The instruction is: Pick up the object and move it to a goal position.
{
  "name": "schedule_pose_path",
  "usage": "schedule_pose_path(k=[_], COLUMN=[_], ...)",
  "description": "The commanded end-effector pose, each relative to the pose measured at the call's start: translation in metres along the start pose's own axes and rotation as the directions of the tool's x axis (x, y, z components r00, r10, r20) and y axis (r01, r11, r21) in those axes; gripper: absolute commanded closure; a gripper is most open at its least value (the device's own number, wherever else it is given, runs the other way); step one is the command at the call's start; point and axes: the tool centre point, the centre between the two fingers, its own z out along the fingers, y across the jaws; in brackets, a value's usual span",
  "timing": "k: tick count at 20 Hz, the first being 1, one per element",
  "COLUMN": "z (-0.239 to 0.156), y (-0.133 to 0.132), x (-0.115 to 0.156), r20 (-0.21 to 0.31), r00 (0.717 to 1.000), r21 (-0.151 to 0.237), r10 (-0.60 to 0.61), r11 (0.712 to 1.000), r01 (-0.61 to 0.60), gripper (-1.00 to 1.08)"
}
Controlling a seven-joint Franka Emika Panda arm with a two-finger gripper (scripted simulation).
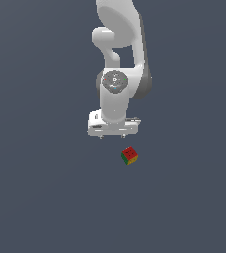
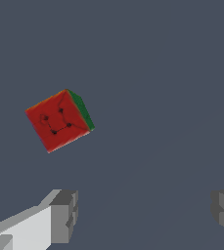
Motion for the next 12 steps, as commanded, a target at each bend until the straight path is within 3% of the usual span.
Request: schedule_pose_path(k=[1,12], z=[0.0,0.019], y=[0.0,-0.011], x=[0.0,-0.011], r20=[0.0,0.042], r00=[1.0,0.997], r21=[0.0,-0.023], r10=[0.0,-0.063], r11=[1.0,0.998], r01=[0.0,0.064], gripper=[-0.92,-0.92])
